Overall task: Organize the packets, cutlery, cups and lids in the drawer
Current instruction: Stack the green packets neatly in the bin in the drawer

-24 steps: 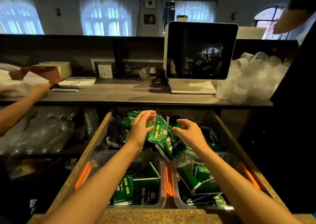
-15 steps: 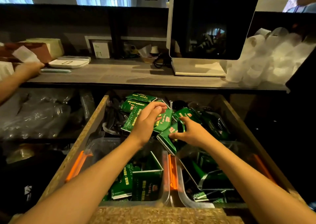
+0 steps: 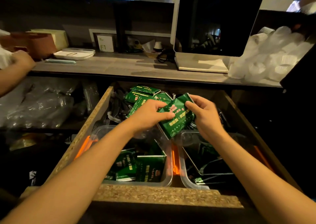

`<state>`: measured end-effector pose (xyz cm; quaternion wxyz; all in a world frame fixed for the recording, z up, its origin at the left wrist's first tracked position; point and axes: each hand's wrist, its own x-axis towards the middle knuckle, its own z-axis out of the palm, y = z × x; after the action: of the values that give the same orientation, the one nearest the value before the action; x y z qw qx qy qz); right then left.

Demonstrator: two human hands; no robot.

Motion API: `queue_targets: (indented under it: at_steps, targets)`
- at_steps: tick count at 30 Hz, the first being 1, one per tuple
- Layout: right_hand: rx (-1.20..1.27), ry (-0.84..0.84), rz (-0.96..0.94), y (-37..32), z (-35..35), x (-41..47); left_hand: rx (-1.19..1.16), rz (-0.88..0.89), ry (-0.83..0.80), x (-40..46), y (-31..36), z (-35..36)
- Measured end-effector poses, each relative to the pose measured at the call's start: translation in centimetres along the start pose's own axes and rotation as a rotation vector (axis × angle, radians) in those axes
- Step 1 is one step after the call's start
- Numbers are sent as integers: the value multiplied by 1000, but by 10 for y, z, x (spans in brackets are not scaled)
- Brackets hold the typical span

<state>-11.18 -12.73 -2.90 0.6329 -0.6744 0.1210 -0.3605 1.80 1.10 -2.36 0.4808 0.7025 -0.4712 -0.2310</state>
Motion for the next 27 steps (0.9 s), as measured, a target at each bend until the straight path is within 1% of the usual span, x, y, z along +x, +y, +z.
queue_targets:
  at_steps: [1,2,4,6,8,10,11,13,15,17,19,22,25,27]
  targets:
    - [-19,-8,-17,-1,3,-3,31,-51,-49,-3,3,-6]
    - [-38,-26,-40,-3,7,-6,8,-111,-100,-8,6,-10]
    - [-74,-87,-79,-6,20,-12,-100,-229,-161,-17,11,-16]
    - [-87,-141,-50,-6,34,-12,-159,-307,-209,-22,12,-23]
    - [-118,-100,27,-5,43,-7,-201,-320,-162,-28,8,-33]
    - [-191,-45,102,2,45,-2,-417,-341,-22,-27,-5,-44]
    - [-243,-65,136,7,46,-1,-539,-346,86,-26,-11,-49]
    - [-394,-199,184,15,49,-3,-738,-338,271,-20,-26,-57]
    - [-641,-407,136,19,51,-8,-849,-348,349,-19,-36,-59]
    - [-846,-645,35,18,51,-13,-937,-360,332,-21,-40,-57]
    - [-942,-797,1,15,50,-17,-1002,-331,267,-25,-41,-53]
    - [-1080,-888,-45,14,46,-24,-1061,-284,190,-26,-40,-49]
    - [-1262,-935,-170,16,44,-33,-1078,-253,181,-26,-38,-46]
    - [-1340,-954,-246,22,46,-35,-1070,-234,173,-26,-38,-44]
